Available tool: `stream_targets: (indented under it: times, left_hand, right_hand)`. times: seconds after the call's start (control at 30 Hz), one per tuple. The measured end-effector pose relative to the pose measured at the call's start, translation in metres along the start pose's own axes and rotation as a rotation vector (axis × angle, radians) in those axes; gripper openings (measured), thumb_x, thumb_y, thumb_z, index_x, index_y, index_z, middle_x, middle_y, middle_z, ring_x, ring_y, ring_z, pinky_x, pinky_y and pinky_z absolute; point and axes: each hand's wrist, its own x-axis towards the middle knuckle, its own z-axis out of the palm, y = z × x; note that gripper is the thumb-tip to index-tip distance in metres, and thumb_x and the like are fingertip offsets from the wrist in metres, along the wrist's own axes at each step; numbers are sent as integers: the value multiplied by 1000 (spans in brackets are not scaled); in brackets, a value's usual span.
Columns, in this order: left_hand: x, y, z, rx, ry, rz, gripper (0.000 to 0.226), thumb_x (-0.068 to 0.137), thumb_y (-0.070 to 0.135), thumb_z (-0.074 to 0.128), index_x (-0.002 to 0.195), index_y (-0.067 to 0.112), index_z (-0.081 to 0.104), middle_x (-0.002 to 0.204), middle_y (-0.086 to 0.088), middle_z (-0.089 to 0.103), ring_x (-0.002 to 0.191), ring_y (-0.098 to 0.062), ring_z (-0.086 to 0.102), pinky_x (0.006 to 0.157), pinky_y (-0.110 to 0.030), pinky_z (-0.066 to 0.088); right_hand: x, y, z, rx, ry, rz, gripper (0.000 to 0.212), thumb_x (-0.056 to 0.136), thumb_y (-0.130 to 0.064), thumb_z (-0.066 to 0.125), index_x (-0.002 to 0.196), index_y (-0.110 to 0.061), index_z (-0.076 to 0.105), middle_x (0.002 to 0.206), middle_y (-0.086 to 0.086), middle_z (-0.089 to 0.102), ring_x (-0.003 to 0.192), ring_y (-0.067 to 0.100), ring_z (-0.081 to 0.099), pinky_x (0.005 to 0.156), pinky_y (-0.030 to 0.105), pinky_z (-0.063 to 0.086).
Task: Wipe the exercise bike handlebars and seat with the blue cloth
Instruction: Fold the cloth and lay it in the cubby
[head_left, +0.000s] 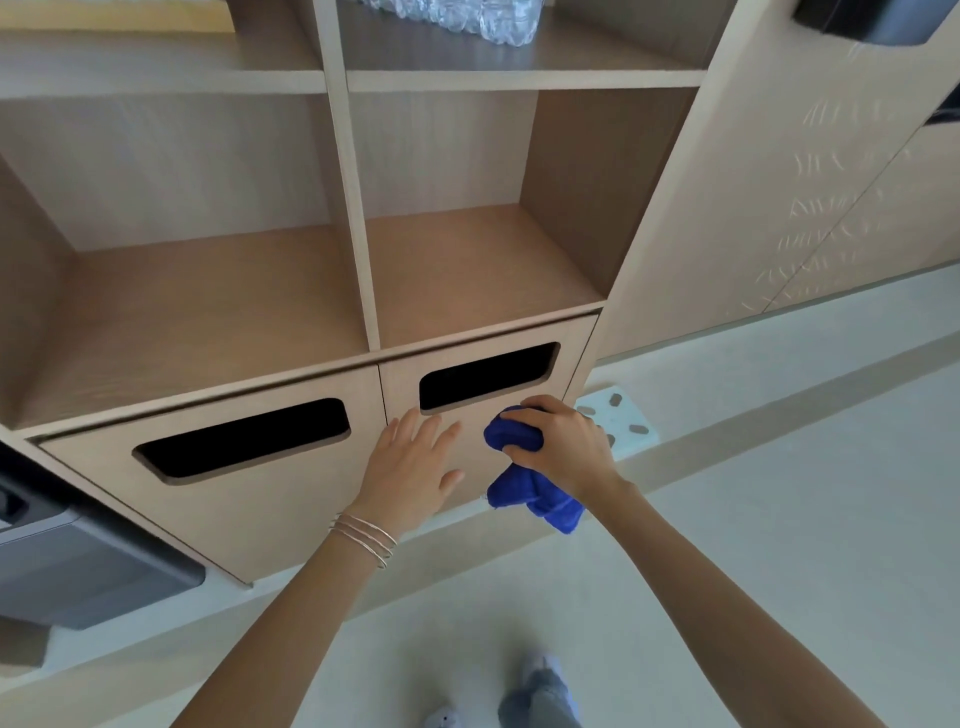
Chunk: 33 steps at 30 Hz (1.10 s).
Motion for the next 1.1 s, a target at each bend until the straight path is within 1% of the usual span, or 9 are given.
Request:
stream_targets:
  times: [0.1,0.23,0.4,0.53,0.67,0.77,0.87,1.0,1.1]
  left_hand:
    - [22,-4,4,4,-5,-24,61,95,48,36,147,20,20,150,-5,31,140,-31,22,115,-45,22]
    - [62,-6,6,-7,23,-63,61,94,48,39,146,19,25,149,-8,35,139,-31,25,113,-44,23]
    - [120,-5,0,-29,68,-144,61,94,48,40,146,20,26,149,-6,36,140,-30,24,113,-44,22]
    - [167,-3,-5,-19,86,-225,60,93,48,42,145,23,26,148,-4,37,136,-30,29,109,-41,27]
    - [203,3,-2,-50,74,-288,60,93,46,43,145,22,26,146,-6,38,138,-30,26,110,-40,27]
    - [219,4,1,-76,69,-335,59,92,43,47,144,20,30,142,-8,43,135,-34,30,109,-43,28]
    - [226,-1,5,-69,46,-366,59,92,44,47,143,20,31,140,-8,45,135,-33,31,108,-41,29]
    - [238,-18,7,-39,24,-407,59,92,47,43,144,23,27,140,-4,43,134,-31,30,107,-41,29]
    - [249,-33,3,-26,16,-420,59,92,48,42,144,24,26,140,-3,43,133,-32,30,106,-42,29]
  right_hand:
    - [23,10,-1,0,-4,-25,38,84,-44,59,121,-39,57,125,-13,54,100,16,58,70,25,36]
    - [62,32,-5,-4,-34,-65,39,84,-46,58,122,-42,55,129,-13,52,103,16,57,73,27,42]
    - [124,63,-22,-2,-53,-156,39,84,-43,60,123,-40,56,127,-13,53,105,14,56,76,27,42]
    - [170,86,-34,-15,-49,-210,38,83,-44,60,121,-41,57,124,-16,54,101,14,57,72,26,39]
    - [209,105,-40,-37,-115,-278,38,85,-45,59,122,-41,55,123,-18,57,98,17,60,70,26,40]
    - [235,110,-40,-79,-147,-306,37,85,-47,57,122,-44,54,122,-18,58,96,19,61,71,29,45]
    - [256,110,-38,-77,-176,-298,38,85,-47,57,122,-44,54,122,-17,59,97,22,61,75,33,49]
    - [277,108,-32,-53,-189,-317,37,85,-46,57,122,-43,55,125,-18,56,102,22,59,77,33,49]
    - [292,103,-28,-45,-170,-315,36,85,-44,58,121,-43,55,126,-18,54,101,21,59,74,31,46]
